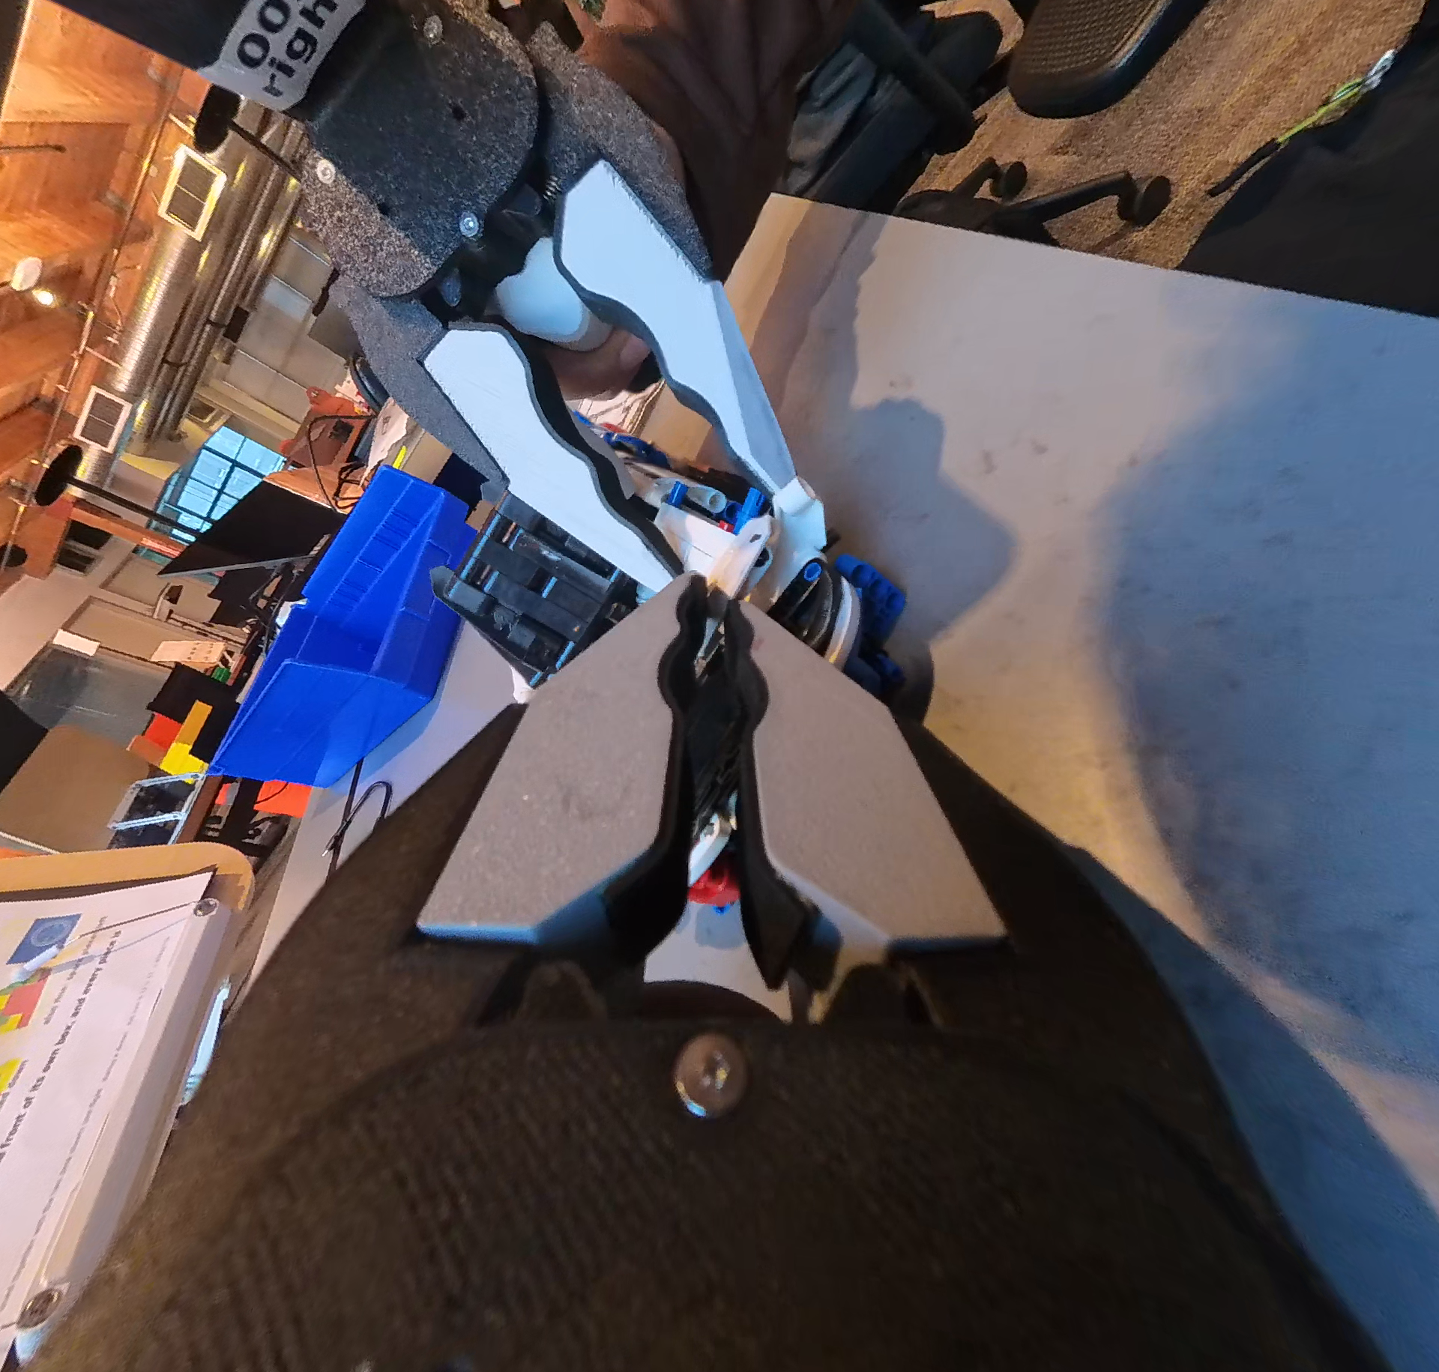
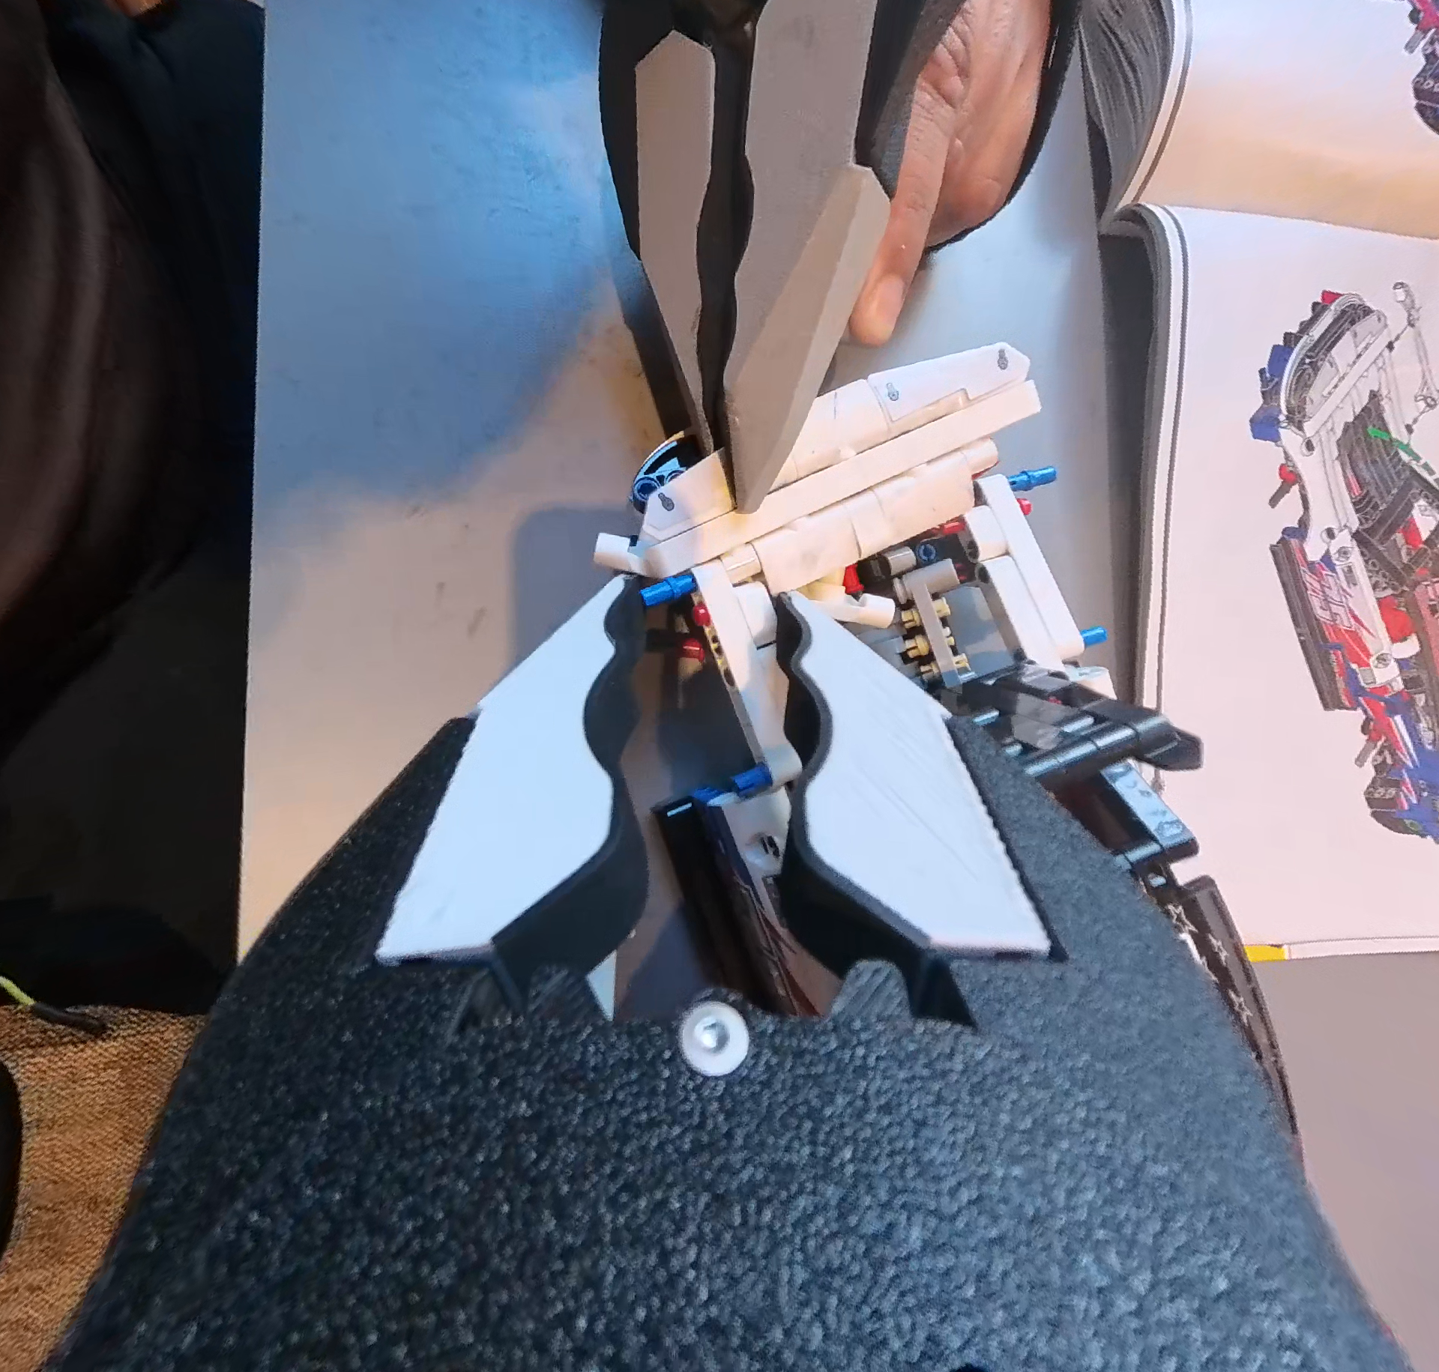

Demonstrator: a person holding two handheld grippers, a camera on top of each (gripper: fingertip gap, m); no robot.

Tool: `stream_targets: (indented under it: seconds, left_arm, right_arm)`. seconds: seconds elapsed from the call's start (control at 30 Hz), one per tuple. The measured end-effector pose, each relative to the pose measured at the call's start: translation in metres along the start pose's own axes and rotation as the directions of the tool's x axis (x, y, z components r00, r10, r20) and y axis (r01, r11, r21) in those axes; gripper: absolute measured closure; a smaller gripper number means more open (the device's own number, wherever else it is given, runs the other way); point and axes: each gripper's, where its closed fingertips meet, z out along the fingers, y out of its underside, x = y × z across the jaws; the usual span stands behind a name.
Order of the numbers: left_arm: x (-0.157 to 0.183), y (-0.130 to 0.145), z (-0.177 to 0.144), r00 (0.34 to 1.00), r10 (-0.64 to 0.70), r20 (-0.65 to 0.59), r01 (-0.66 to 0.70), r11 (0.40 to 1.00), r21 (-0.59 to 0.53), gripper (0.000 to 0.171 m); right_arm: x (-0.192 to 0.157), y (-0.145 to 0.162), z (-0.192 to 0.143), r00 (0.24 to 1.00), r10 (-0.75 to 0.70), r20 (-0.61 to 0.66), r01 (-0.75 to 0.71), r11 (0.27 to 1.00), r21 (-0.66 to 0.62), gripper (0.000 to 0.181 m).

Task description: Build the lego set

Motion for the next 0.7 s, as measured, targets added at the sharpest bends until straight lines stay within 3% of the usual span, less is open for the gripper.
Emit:
stream_targets:
  seconds: [0.27, 0.4, 0.57, 0.7]
  left_arm:
    - [0.0022, -0.0028, 0.0010, 0.999, -0.005, -0.035, 0.006, 1.000, 0.028, 0.171]
    - [0.0029, -0.0046, 0.0024, 0.997, -0.032, -0.069, 0.034, 0.999, 0.040, 0.170]
    - [0.0033, -0.0053, 0.0040, 0.997, -0.023, -0.077, 0.027, 0.998, 0.049, 0.170]
    - [0.0033, -0.0055, 0.0040, 0.997, -0.010, -0.073, 0.014, 0.998, 0.056, 0.170]
  right_arm:
    - [-0.0015, 0.0010, 0.0007, 0.994, -0.084, -0.073, 0.088, 0.995, 0.048, 0.147]
    - [-0.0032, 0.0011, -0.0018, 1.000, -0.006, 0.028, 0.005, 0.999, 0.041, 0.144]
    - [-0.0038, 0.0046, -0.0027, 0.995, -0.092, 0.029, 0.094, 0.995, -0.044, 0.139]
    - [-0.0041, 0.0052, -0.0026, 0.990, -0.137, 0.018, 0.137, 0.990, -0.038, 0.138]
